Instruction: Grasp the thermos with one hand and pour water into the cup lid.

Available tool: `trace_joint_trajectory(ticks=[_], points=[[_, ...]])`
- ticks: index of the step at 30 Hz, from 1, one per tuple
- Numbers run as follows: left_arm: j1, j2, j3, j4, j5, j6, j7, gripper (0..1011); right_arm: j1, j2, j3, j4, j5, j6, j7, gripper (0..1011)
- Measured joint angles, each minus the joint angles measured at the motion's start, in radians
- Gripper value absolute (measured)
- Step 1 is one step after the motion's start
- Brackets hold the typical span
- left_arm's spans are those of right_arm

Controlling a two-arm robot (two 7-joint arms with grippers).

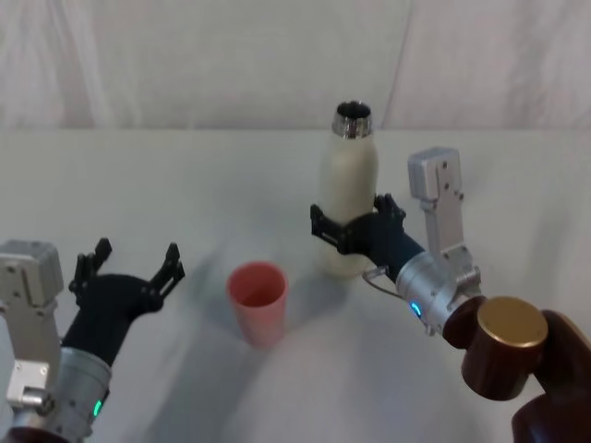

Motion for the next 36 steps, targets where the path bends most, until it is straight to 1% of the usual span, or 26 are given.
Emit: trace_joint_trajectory(ticks=[20, 24, 32, 36], points=[[0.0, 0.0, 0.0, 0.0, 0.0, 0.0, 0.0, 1001, -0.003, 0.002, 0.001, -0.007, 0.0, 0.007, 0.005, 1000], [0.0, 0.0, 0.0, 0.0, 0.0, 0.0, 0.0, 1001, -0.013, 0.007, 0.002, -0.021, 0.002, 0.007, 0.006, 1000], [0.0, 0.0, 0.0, 0.0, 0.0, 0.0, 0.0, 1001, -0.05, 0.023, 0.001, -0.076, 0.002, 0.003, 0.006, 1000], [0.0, 0.0, 0.0, 0.0, 0.0, 0.0, 0.0, 1001, -0.061, 0.028, 0.001, -0.09, 0.001, 0.0, 0.006, 1000]])
